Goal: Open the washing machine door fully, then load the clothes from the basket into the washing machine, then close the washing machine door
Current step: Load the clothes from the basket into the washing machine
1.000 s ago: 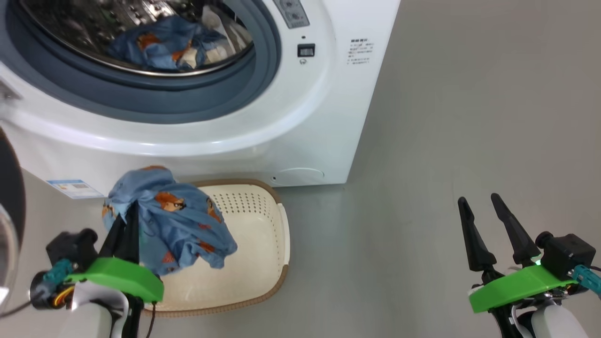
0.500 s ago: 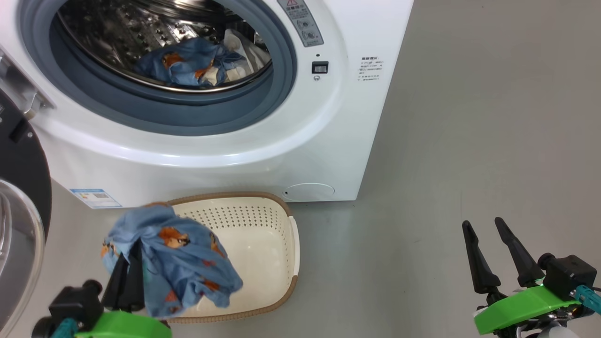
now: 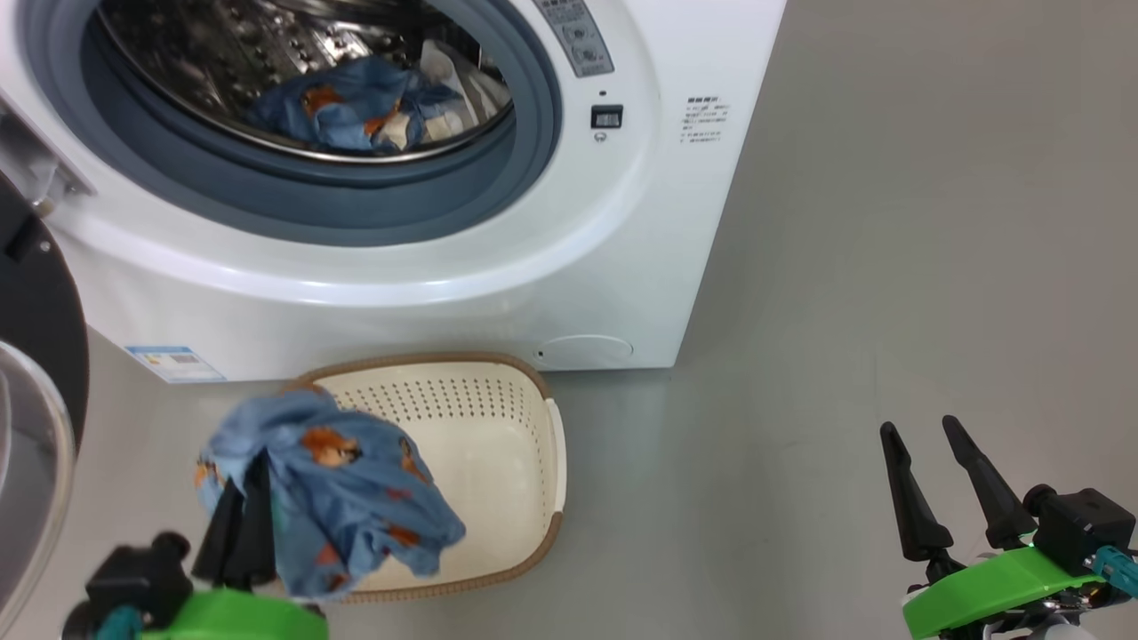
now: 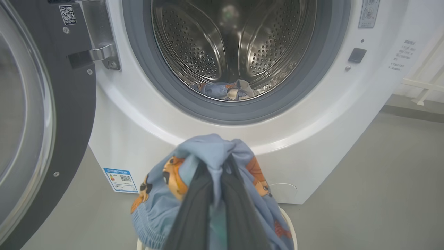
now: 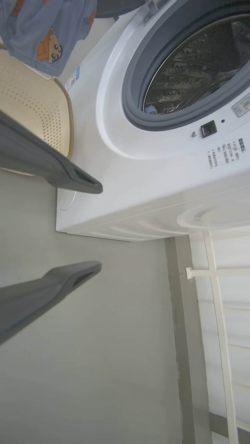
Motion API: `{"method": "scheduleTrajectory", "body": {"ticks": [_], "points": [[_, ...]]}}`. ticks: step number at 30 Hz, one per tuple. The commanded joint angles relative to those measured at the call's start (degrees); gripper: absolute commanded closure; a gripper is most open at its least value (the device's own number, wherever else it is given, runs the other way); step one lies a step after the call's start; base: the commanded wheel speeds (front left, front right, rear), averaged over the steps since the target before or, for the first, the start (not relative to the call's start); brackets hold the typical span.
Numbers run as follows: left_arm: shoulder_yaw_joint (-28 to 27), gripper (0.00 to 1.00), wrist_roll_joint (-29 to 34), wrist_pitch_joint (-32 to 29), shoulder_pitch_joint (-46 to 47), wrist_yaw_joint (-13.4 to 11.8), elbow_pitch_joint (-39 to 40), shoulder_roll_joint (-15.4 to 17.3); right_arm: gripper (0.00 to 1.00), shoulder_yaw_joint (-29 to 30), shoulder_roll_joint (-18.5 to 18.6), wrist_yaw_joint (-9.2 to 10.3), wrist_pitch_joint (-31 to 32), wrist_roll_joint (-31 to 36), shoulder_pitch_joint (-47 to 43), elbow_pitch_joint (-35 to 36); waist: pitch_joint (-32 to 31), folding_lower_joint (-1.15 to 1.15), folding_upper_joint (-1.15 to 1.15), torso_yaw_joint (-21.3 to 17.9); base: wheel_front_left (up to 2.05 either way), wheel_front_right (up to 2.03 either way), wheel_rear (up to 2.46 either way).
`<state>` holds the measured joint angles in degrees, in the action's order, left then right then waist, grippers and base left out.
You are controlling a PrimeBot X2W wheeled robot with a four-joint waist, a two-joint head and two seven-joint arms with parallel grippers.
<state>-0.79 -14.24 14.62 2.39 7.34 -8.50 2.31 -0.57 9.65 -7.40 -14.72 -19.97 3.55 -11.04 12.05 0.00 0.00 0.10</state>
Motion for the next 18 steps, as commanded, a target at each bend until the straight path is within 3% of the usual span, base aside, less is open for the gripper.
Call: {"method": "scheduleTrajectory", "body": {"ticks": [1, 13, 18], "points": [[-1.7, 1.0, -0.4, 0.4, 2.8, 0.1, 1.4, 0.6, 0.0, -1.2, 0.7, -0.09, -0.3, 0.6, 0.6, 1.5, 1.0, 0.0, 0.0, -0.1, 0.0, 0.0, 0.0], [-4.0, 1.0, 0.6, 0.4, 19.5, 0.0, 1.0, 0.6, 0.0, -1.8, -0.3, -0.09, -0.3, 0.5, 3.6, 1.7, 6.0, 0.0, 0.0, -1.8, 0.0, 0.0, 0.0], [-5.0, 1.0, 1.5, 0.4, 28.6, 0.1, -2.3, 2.0, 0.0, -2.0, -0.8, -0.09, -0.3, 0.5, 5.0, 1.8, 7.8, 0.0, 0.0, -3.4, 0.0, 0.0, 0.0]]}}
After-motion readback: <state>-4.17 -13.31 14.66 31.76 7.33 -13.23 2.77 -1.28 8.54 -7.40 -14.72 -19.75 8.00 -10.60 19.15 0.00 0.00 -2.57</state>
